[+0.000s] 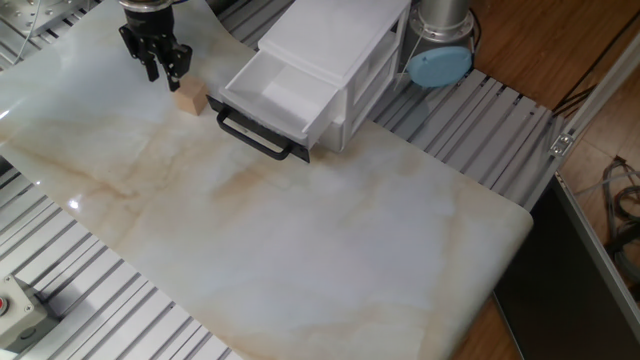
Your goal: Put things in the drawer
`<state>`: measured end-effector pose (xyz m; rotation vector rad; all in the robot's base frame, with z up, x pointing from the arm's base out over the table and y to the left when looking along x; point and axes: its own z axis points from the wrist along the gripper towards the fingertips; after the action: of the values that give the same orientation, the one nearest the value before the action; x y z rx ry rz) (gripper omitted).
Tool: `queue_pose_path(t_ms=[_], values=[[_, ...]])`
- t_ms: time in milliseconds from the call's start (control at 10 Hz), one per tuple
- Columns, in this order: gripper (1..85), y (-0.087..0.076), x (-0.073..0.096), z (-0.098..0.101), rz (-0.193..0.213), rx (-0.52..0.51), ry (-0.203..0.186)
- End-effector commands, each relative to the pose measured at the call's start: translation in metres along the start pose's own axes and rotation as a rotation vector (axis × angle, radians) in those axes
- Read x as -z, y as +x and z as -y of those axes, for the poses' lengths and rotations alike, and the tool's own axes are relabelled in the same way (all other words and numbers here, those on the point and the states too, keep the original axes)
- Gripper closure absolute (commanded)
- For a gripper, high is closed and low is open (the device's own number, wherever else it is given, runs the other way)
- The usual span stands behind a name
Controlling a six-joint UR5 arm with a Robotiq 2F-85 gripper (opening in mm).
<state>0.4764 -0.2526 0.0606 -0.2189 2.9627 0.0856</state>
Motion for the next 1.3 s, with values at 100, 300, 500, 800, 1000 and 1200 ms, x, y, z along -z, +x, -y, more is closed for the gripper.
queue_pose_path(t_ms=[100, 300, 500, 800, 1000, 1200], values=[[31.7, 0.002, -0.015, -0.015, 0.014, 0.01, -0.025], [29.0, 0.004, -0.016, -0.014, 0.014, 0.011, -0.022], [28.3, 0.008, -0.017, -0.014, 0.004, 0.009, -0.023], [27.3, 0.013, -0.013, -0.01, -0.006, 0.029, -0.007], [27.3, 0.014, -0.011, -0.012, -0.006, 0.027, -0.008], [27.3, 0.017, -0.01, -0.014, -0.007, 0.03, -0.008]])
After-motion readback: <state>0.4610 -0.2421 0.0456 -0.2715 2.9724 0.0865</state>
